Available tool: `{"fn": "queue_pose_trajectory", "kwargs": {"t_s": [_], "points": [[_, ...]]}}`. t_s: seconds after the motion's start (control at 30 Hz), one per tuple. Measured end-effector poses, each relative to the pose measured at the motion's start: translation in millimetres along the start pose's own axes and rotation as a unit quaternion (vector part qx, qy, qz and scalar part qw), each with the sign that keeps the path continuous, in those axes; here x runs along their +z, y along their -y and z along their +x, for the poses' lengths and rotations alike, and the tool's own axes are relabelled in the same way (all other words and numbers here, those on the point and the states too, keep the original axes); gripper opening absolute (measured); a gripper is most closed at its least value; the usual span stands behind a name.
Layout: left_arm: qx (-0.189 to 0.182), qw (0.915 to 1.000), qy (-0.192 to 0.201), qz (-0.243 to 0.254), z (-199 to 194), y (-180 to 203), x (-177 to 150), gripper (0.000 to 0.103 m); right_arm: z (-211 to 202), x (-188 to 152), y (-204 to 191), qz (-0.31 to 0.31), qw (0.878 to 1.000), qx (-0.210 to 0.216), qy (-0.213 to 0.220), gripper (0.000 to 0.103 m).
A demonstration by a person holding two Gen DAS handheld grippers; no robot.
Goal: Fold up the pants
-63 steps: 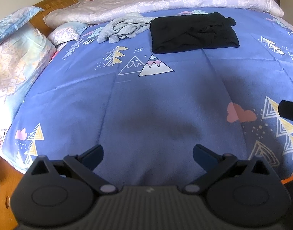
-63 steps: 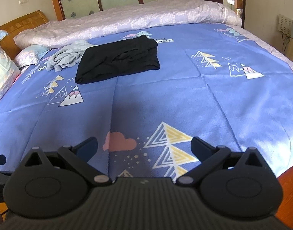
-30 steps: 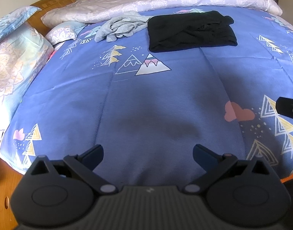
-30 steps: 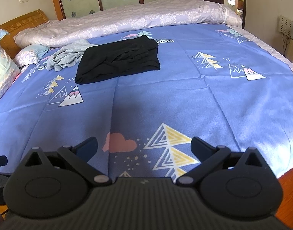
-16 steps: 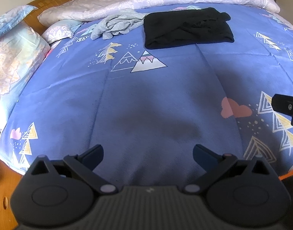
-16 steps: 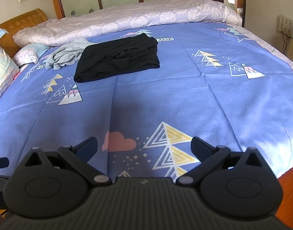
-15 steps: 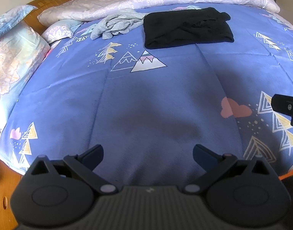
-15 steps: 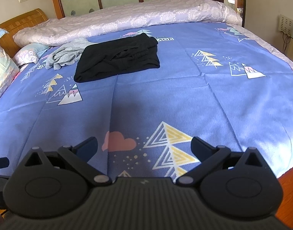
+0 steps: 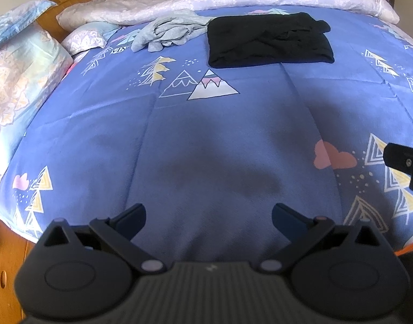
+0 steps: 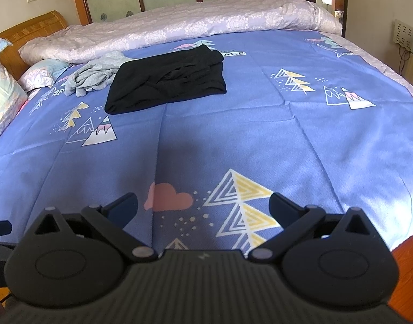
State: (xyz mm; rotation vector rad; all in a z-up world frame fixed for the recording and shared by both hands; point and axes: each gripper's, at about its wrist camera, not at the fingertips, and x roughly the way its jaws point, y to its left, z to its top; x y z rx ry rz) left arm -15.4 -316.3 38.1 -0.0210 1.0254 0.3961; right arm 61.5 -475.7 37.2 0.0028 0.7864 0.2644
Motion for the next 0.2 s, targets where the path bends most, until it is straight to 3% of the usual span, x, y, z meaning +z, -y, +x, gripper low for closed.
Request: {"fn": "queue_pose_trajectory", "kwargs": {"t_s": [0.2], "points": [[-0.017,0.9997,0.014,0.006,-4.5,0.6,-1.8,0.103,0.3,-1.1,-1.2,-0.001,1.0,0.0,-0.001,0.103]]}}
